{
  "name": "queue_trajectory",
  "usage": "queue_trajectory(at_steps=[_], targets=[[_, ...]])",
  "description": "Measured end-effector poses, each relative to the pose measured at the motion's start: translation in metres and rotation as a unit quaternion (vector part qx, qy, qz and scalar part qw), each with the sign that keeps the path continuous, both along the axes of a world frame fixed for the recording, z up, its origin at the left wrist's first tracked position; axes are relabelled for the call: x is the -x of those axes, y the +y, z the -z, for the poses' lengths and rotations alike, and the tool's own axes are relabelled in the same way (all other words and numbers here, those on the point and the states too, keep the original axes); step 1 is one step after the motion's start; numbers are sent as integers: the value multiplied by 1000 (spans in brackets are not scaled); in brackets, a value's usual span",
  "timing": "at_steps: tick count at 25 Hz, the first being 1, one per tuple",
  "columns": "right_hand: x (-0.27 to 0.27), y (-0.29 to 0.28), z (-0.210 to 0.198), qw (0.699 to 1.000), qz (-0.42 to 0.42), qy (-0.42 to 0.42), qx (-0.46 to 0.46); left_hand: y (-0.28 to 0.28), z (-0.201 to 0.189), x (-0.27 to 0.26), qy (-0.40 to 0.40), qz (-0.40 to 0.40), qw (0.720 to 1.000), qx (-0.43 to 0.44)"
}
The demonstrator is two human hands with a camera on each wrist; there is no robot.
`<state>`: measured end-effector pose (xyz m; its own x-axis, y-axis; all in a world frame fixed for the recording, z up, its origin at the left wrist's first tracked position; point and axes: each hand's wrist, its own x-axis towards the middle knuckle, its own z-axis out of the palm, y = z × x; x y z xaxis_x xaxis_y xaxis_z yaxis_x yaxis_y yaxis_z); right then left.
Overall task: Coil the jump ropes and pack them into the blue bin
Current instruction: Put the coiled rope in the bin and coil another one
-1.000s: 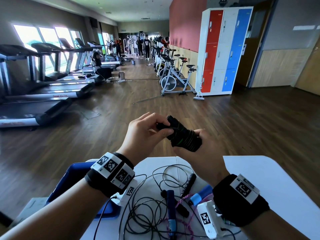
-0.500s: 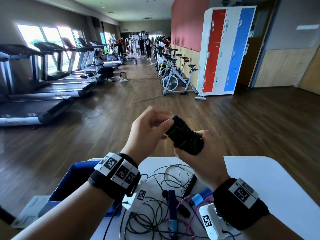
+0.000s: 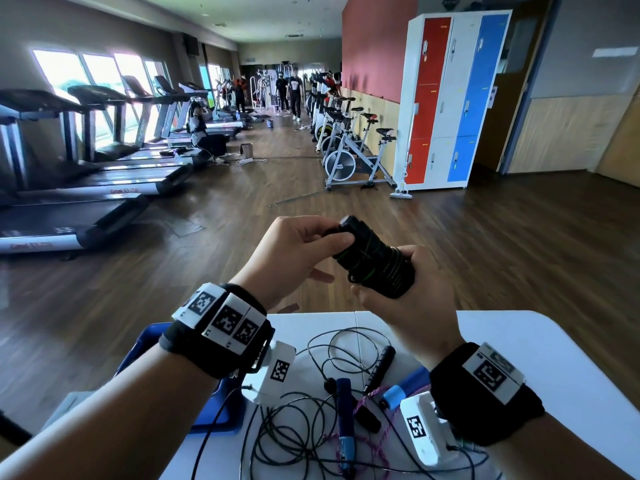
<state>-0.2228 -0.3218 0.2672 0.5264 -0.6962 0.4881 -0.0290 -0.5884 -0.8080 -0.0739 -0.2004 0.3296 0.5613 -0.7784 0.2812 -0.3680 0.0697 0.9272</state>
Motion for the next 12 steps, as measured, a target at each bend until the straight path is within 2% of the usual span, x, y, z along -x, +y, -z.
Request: queue_trajectory(at_steps=[5, 9, 10, 12], targets=[[-1, -3, -3, 999, 2, 37, 28, 3, -10, -12, -97, 33, 990, -96], [-1, -9, -9, 991, -12, 122, 53, 2, -5, -19, -141, 28, 976, -166], [-1, -12, -11, 986, -20, 155, 55, 3, -3, -21, -129, 25, 976, -173], [-3, -15, -17, 980, -30, 192, 42, 5, 2, -22, -44, 21, 990, -134]])
